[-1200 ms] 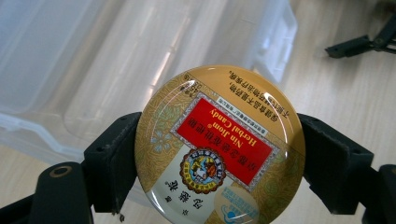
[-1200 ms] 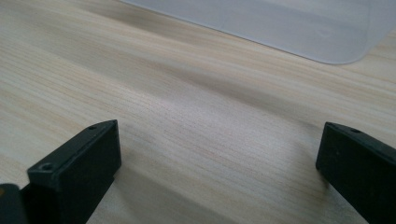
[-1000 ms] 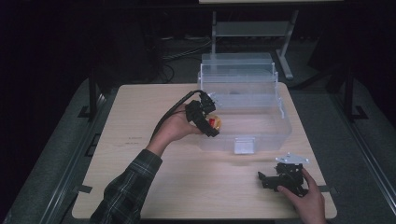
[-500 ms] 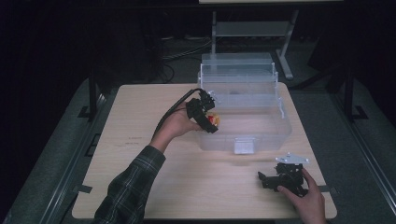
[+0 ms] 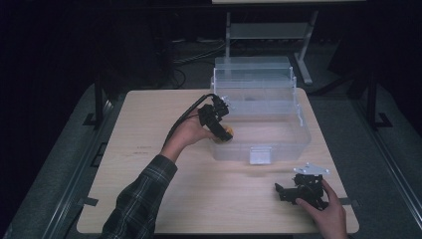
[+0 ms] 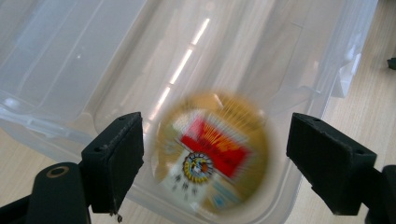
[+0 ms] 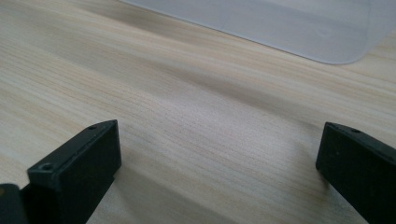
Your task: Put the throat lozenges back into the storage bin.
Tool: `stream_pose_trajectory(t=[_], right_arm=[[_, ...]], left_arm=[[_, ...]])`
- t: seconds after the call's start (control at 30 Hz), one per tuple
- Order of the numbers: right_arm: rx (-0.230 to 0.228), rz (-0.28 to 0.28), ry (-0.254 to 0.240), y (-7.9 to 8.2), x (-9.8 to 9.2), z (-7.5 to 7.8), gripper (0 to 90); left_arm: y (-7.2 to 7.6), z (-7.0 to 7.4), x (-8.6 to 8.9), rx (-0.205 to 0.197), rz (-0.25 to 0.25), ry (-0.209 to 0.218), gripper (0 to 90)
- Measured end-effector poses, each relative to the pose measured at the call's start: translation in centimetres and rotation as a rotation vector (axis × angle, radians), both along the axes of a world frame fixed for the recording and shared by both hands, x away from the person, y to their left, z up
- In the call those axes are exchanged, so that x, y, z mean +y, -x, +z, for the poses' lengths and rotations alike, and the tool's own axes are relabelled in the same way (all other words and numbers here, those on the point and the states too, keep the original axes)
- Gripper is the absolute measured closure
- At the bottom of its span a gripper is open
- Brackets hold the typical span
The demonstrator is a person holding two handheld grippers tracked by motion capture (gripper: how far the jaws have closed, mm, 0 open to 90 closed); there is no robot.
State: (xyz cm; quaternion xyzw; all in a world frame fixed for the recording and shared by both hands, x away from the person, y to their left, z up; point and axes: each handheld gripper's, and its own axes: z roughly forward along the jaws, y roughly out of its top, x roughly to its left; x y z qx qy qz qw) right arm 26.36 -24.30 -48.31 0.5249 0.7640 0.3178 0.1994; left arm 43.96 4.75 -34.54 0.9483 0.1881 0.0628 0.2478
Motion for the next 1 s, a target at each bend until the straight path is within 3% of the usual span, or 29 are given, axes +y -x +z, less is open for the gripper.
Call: stream_pose_trajectory(t=[0.63,1.0], right_arm=[[0.001,-0.001,0.001,0.0,0.0,0.0,0.0],[0.001,-0.001,-0.001,0.0,0.0,0.0,0.0]], left_arm=[[0.7,0.8,1.0,0.001,0.009,0.025,18.3],[2.1,1.8,2.7,-0.029,0.004,0.038,18.3]])
